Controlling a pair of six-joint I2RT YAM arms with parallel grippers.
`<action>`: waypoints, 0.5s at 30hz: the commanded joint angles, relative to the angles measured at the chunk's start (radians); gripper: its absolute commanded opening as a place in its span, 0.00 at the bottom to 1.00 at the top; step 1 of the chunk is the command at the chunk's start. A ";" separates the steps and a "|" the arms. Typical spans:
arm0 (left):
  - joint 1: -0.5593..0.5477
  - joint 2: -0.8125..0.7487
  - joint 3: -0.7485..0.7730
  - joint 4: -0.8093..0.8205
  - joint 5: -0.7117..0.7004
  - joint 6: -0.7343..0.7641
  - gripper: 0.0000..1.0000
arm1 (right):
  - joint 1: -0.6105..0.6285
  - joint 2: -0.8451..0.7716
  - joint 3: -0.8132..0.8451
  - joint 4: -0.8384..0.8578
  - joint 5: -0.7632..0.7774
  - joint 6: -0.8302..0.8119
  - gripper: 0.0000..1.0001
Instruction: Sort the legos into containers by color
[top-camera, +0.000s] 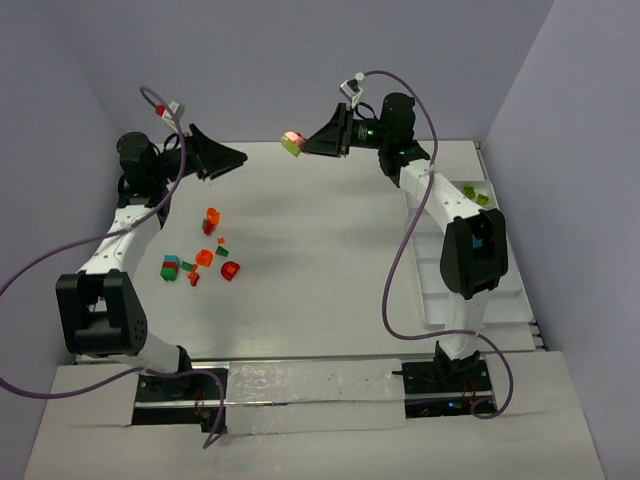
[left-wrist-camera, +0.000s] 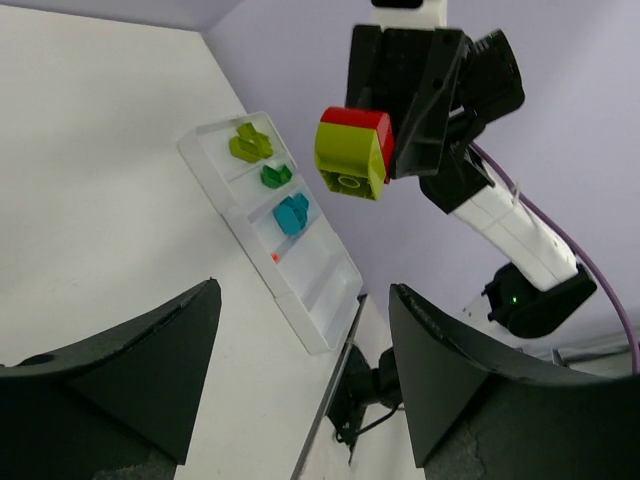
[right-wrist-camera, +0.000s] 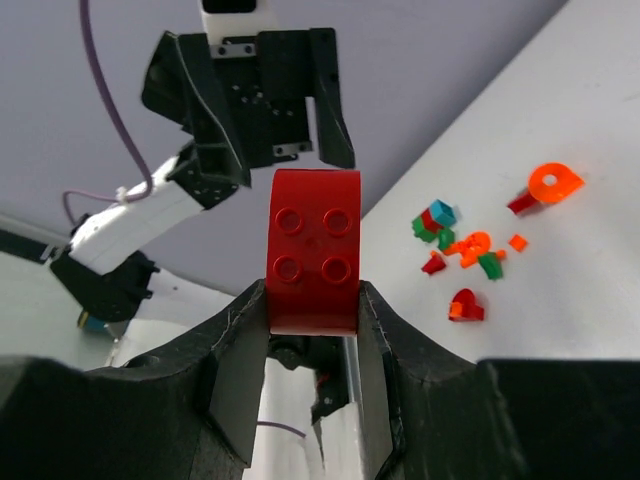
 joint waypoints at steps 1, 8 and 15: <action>-0.075 0.011 0.017 0.206 0.074 0.002 0.76 | 0.018 -0.042 0.001 0.226 -0.080 0.120 0.00; -0.126 0.101 0.016 0.564 0.101 -0.218 0.74 | 0.041 -0.053 -0.002 0.269 -0.115 0.141 0.00; -0.151 0.141 0.051 0.632 0.080 -0.260 0.74 | 0.049 -0.068 -0.010 0.232 -0.114 0.107 0.00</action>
